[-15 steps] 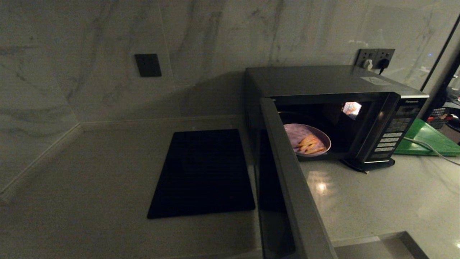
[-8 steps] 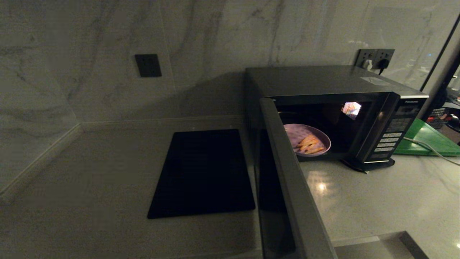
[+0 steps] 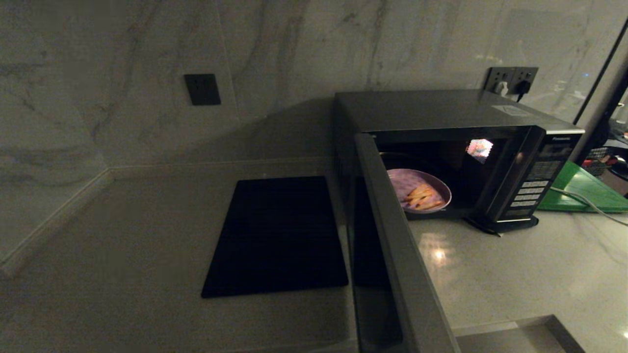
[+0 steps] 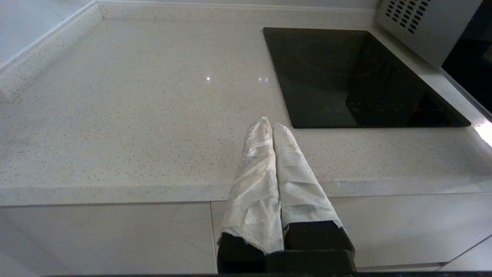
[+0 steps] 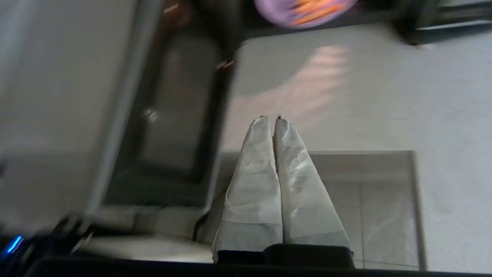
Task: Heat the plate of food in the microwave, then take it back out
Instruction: Close the microwave oven
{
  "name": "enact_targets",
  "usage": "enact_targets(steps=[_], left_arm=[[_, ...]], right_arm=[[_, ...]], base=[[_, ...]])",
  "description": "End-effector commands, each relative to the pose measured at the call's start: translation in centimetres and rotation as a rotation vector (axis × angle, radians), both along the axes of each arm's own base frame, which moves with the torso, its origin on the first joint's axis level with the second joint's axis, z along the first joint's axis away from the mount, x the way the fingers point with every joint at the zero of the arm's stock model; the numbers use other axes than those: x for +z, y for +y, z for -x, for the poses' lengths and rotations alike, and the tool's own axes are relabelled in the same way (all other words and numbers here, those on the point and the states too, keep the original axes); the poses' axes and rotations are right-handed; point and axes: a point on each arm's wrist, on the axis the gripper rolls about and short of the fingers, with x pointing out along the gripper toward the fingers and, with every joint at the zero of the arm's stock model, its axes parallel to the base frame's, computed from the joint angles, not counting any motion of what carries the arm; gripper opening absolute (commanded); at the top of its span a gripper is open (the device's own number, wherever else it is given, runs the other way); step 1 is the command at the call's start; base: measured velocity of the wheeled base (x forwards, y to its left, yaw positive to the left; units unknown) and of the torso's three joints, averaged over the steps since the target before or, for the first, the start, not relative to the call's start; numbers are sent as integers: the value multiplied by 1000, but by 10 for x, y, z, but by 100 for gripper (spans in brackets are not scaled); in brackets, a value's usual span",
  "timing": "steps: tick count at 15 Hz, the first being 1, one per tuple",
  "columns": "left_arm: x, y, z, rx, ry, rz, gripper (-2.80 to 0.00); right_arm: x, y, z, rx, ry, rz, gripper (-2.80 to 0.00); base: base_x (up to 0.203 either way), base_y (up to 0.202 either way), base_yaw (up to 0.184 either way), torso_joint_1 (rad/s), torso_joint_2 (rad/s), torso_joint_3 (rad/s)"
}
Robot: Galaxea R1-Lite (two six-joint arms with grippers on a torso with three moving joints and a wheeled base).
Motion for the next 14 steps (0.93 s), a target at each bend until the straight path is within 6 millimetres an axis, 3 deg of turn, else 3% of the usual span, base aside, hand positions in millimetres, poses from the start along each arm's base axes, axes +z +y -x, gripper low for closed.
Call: enact_targets(steps=[1, 3, 8, 14], left_arm=[[0, 0, 0, 1, 0, 0, -280], [0, 0, 0, 0, 0, 0, -280], [0, 0, 0, 1, 0, 0, -280], [0, 0, 0, 0, 0, 0, -280]], right_arm=[[11, 22, -21, 86, 51, 27, -280], [19, 35, -26, 169, 85, 57, -280], [2, 79, -47, 370, 151, 245, -280], [-6, 143, -71, 494, 60, 201, -280]], base=[[0, 0, 0, 0, 0, 0], [0, 0, 0, 0, 0, 0], [0, 0, 0, 0, 0, 0], [0, 0, 0, 0, 0, 0]])
